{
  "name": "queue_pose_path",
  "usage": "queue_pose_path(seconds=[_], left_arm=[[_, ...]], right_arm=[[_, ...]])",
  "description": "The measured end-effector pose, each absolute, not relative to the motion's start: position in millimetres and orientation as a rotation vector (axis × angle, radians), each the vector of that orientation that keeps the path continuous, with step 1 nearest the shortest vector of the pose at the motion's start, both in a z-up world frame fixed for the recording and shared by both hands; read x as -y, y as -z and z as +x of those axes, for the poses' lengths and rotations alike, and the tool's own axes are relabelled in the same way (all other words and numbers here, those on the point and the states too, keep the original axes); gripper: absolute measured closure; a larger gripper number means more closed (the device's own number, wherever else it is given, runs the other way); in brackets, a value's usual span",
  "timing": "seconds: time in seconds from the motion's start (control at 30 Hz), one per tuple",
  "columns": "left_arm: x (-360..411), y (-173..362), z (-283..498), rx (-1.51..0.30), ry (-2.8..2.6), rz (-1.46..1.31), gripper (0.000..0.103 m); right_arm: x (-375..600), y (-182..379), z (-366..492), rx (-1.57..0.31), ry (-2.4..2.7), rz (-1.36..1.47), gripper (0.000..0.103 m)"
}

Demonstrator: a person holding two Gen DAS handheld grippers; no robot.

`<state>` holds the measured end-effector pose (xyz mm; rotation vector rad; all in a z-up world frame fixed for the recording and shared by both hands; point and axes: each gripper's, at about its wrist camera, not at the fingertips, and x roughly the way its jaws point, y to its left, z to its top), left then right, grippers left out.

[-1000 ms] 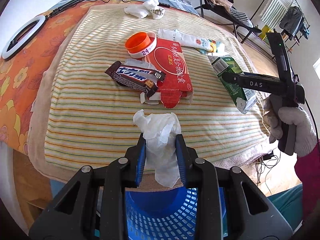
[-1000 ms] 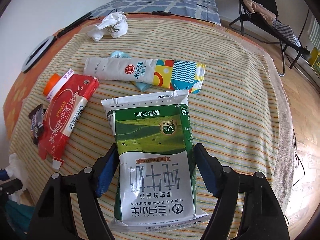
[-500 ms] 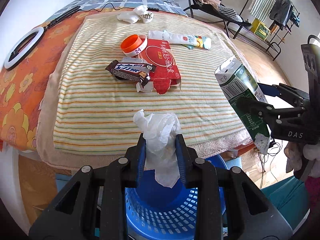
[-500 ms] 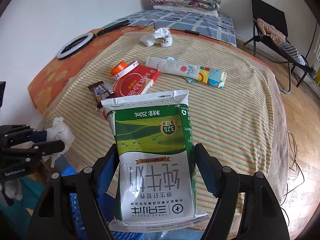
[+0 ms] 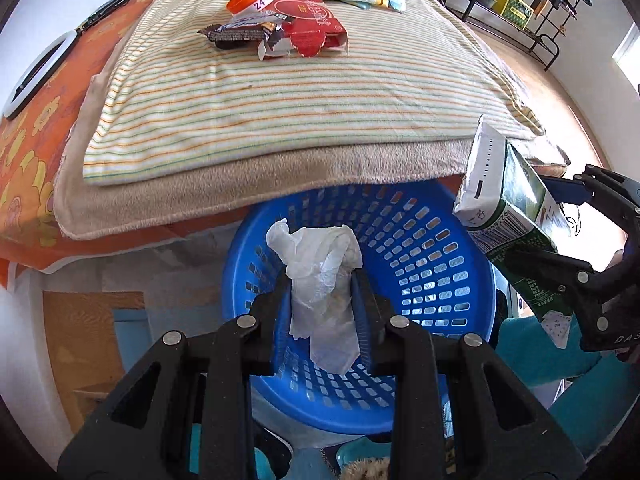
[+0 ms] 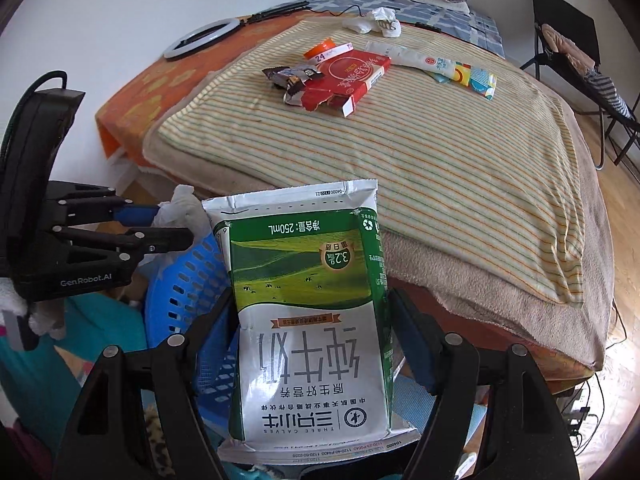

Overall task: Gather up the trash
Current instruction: 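Carry the tissue and milk carton with both grippers over the blue basket, then open both grippers to drop tissue and carton into the basket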

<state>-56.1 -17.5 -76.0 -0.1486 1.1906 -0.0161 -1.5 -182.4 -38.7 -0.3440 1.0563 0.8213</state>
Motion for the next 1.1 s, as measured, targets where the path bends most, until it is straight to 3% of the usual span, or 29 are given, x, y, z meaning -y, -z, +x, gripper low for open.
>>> queue_pose_path(seconds=[0.53, 0.57, 0.73, 1.1], left_arm=[[30.7, 114.1, -68.7, -1.27, 0.039, -0.107, 0.075], [30.4, 114.7, -66.8, -1.277, 0.043, -0.11, 0.073], [29.5, 116.5, -64.1, -1.277, 0.036, -0.118, 0.042], [25.0, 113.3, -60.9, -1.266, 0.024, -0.131, 0.042]], right_arm=[[169.0, 88.6, -35.7, -1.144, -0.85, -0.463, 0.028], [168.9, 90.4, -35.3, -1.15, -0.848, -0.462, 0.028], [166.7, 97.2, -30.0, -1.178, -0.83, -0.453, 0.028], [165.7, 99.4, -29.4, -1.194, -0.796, -0.476, 0.028]])
